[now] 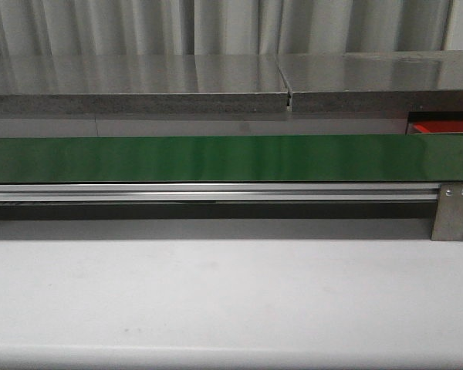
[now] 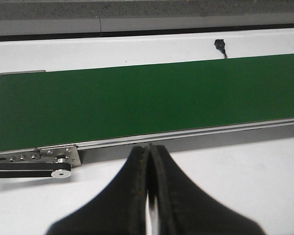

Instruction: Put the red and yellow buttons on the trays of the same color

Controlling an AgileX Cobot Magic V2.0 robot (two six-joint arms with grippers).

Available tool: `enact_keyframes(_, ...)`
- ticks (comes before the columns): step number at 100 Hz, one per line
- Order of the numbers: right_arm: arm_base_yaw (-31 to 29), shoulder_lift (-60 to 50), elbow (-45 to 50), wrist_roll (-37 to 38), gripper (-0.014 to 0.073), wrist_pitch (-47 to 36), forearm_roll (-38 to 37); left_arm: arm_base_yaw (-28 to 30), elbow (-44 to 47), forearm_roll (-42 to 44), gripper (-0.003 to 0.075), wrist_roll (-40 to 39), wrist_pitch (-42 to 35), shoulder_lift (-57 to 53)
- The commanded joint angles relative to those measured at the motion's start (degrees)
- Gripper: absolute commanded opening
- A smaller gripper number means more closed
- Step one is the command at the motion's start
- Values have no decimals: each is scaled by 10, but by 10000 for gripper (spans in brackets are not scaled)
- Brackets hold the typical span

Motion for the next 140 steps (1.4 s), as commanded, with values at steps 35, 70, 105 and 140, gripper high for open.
enact_keyframes(35, -1, -50, -14, -1, 563, -27, 9, -4, -16, -11, -20, -1, -34, -2)
enact_keyframes(70, -1, -115, -14, -2, 563, -22, -11, -4, -16, -11, -20, -1, -34, -2)
enact_keyframes(105, 28, -204, -14, -2, 159, 39, -64, -4, -16, -11, -20, -1, -34, -2)
enact_keyframes(140, 99, -272, 3, -1, -118, 42, -73, -4, -16, -11, -20, -1, -34, -2)
